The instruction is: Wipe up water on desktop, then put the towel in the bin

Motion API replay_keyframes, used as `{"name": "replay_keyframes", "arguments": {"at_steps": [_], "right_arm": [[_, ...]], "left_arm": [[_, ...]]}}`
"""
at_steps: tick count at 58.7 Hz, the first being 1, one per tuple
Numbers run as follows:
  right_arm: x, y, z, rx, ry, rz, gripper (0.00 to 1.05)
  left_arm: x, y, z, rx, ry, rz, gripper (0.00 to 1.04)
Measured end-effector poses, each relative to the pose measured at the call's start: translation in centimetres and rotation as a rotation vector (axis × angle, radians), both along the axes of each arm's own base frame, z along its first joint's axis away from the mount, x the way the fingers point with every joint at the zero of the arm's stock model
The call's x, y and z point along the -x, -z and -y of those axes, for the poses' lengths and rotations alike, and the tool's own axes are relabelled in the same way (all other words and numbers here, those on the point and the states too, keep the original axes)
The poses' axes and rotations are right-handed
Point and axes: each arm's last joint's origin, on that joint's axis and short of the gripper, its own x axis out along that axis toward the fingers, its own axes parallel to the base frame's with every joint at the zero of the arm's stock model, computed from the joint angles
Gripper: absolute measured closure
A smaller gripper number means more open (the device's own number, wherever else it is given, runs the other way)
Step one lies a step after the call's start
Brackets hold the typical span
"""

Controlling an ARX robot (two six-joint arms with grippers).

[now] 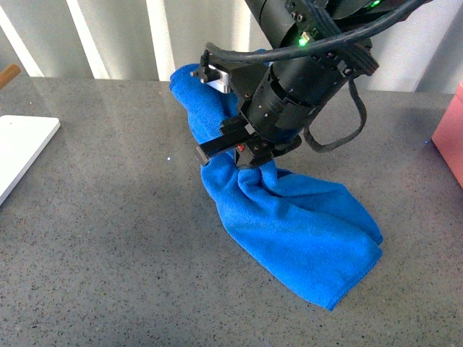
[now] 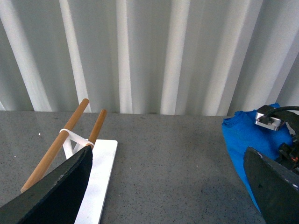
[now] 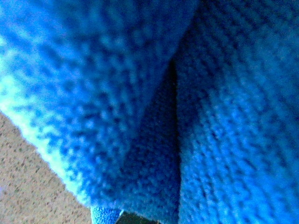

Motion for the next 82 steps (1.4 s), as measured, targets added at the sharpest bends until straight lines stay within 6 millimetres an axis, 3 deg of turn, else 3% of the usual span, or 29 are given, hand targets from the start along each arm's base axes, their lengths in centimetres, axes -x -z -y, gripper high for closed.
{"name": "replay_keyframes", "arguments": {"at_steps": [15,24,31,38,55,67,82], "right_arm": [[3.0,-0.1,1.3,-0.031,-0.008,-0.048,1.01],[4.9,-1.5,2.1,-0.09,0.003,-0.043,1.01],[6.3,-4.2,3.5,-0.161,0.048,-0.007,1.01],[7.0,-9.2,6.2,-0.206,0.122,0.128,1.01],[7.2,-19.4,12.9,0.027,0.35,0.46,1.01],[8.4,-23.4,17.8,0.321,0.48,0.499,1.01],[9.4,-25.9,21.9,0.429,0.602,0.435,1.01]], "left_arm": [[0.0,0.0,0.0,0.0,0.0,0.0,0.07],[0.0,0.0,0.0,0.0,0.0,0.0,0.07],[0.0,0.0,0.0,0.0,0.0,0.0,0.07],[0.0,0.0,0.0,0.0,0.0,0.0,0.07],[0.0,0.0,0.0,0.0,0.0,0.0,0.07],[0.0,0.0,0.0,0.0,0.0,0.0,0.07],[0.0,0.0,0.0,0.0,0.0,0.0,0.07]]}}
